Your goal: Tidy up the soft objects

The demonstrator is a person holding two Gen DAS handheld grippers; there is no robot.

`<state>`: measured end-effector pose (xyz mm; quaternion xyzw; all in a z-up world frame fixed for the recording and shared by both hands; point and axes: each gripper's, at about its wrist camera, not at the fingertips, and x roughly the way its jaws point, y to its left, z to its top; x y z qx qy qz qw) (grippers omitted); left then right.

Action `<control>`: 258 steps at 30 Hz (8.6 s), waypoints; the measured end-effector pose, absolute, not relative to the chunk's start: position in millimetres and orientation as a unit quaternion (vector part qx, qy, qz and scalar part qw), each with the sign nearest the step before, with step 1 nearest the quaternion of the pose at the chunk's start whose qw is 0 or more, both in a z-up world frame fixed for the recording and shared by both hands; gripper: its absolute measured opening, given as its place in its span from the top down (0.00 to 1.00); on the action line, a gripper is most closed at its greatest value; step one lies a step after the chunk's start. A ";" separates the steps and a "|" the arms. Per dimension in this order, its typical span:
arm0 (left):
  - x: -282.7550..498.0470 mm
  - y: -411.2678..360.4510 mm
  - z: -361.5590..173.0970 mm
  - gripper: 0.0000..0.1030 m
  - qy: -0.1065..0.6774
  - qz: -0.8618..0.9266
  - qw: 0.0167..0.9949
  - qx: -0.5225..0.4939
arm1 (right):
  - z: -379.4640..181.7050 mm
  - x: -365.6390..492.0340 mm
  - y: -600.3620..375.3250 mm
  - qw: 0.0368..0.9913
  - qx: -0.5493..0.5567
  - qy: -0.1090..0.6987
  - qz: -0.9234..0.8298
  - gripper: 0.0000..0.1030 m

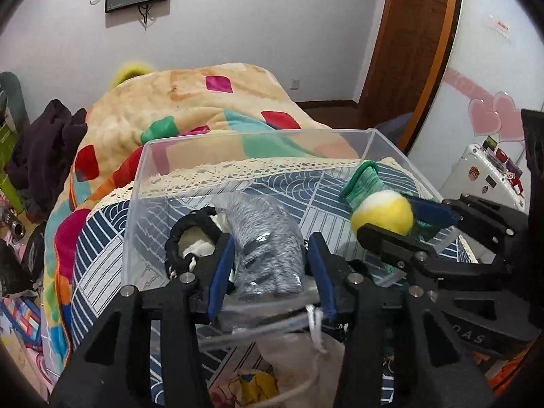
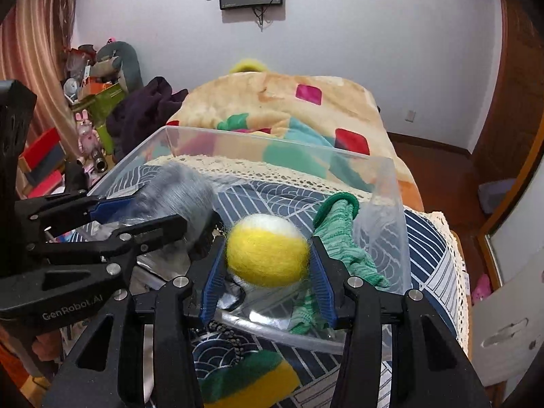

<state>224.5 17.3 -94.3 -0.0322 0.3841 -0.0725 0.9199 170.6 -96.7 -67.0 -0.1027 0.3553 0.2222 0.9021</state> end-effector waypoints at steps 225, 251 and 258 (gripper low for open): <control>215.2 32.4 -93.0 0.70 0.357 -0.060 0.932 -0.027 | -72.7 180.9 -106.4 0.916 -0.080 0.343 0.194 0.92; 132.2 39.7 -19.5 0.48 0.259 -0.068 0.962 -0.061 | -24.4 119.0 -138.7 0.932 -0.070 0.277 0.223 0.54; 96.5 32.3 21.7 0.46 0.187 -0.055 0.980 -0.046 | 18.3 92.7 -147.2 0.949 -0.037 0.205 0.236 0.48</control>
